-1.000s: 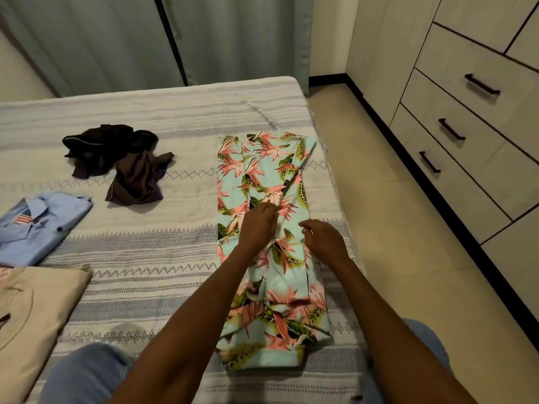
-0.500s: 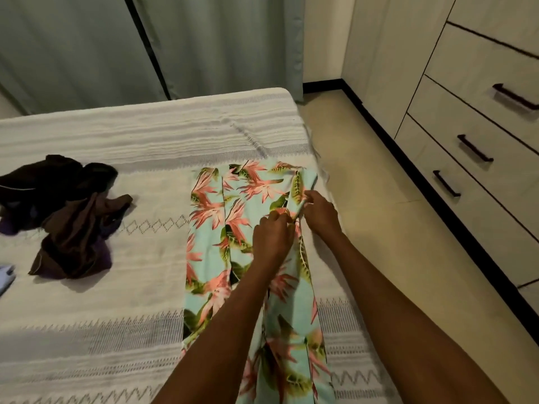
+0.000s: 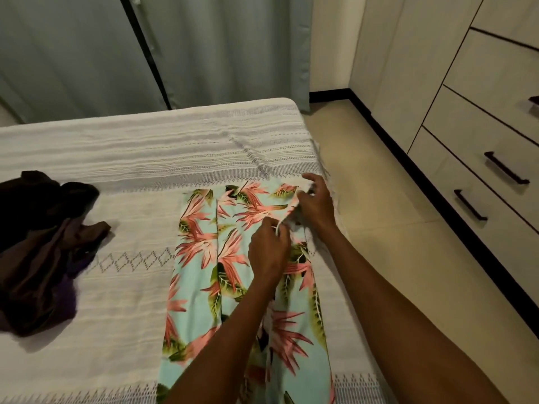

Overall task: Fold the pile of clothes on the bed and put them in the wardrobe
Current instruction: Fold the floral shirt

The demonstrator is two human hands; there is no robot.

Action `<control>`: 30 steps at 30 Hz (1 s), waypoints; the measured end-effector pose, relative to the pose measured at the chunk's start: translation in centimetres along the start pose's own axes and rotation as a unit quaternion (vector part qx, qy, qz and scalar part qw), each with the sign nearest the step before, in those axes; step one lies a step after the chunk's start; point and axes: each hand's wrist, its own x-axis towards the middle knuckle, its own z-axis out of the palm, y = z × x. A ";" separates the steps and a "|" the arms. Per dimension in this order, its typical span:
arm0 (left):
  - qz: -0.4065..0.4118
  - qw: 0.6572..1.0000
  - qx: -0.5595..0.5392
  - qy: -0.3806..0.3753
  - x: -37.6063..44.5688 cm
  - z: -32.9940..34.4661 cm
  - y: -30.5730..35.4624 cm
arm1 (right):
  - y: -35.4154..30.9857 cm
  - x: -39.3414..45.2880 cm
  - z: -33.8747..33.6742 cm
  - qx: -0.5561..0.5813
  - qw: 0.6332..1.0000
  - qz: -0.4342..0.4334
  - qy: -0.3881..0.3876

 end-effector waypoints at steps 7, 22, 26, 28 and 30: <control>-0.154 0.988 -0.022 0.000 3.0 -3.2 -3.3 | -0.5 0.8 3.0 -0.219 0.955 -0.124 -0.155; -0.047 0.973 0.188 -0.123 12.3 -0.4 -2.8 | 3.7 4.7 3.5 -0.366 0.926 0.016 -0.093; -0.027 0.996 0.057 -0.067 13.2 -0.1 -3.3 | 3.7 4.6 4.7 -0.319 0.947 -0.024 -0.017; -0.049 0.997 -0.011 -0.057 14.1 -0.4 -3.4 | 3.8 4.8 5.1 -0.270 0.962 -0.026 0.006; -0.046 0.995 0.028 -0.078 14.6 -0.8 -3.4 | 4.3 4.8 5.3 -0.229 0.972 -0.038 0.017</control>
